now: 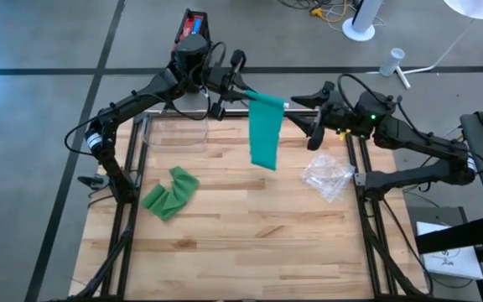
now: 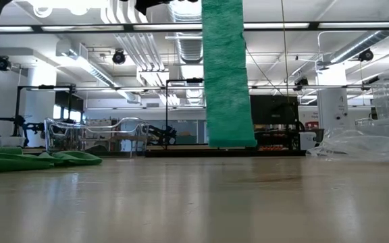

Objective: Roll bandage
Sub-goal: Roll the blue bandage

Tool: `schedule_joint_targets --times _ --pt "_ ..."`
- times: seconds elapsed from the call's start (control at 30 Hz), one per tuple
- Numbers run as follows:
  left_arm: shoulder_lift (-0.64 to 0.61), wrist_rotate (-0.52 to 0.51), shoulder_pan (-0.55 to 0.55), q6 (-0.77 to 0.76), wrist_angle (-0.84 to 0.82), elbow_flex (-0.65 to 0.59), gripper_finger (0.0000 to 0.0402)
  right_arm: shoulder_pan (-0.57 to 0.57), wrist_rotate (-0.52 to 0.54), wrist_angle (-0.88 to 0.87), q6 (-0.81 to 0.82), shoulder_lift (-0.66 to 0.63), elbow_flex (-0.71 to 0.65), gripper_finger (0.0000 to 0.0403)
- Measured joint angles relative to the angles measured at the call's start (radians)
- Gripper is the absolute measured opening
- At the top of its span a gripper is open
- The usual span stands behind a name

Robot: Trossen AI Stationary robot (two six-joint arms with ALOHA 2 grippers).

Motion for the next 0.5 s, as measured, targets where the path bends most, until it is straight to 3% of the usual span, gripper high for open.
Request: schedule_joint_targets --times 0.2,0.37,0.5 --pt "0.000 0.000 0.000 0.106 -0.062 0.001 0.0015 0.000 -0.085 0.039 0.034 0.022 0.003 0.0307" --pt "0.000 0.000 0.000 0.216 -0.104 0.001 0.0015 -0.001 0.000 0.067 0.060 0.033 0.004 0.0322" --pt "0.000 -0.002 -0.002 0.256 -0.112 0.001 0.0015 -0.001 0.004 0.093 0.100 0.064 0.003 0.0318"
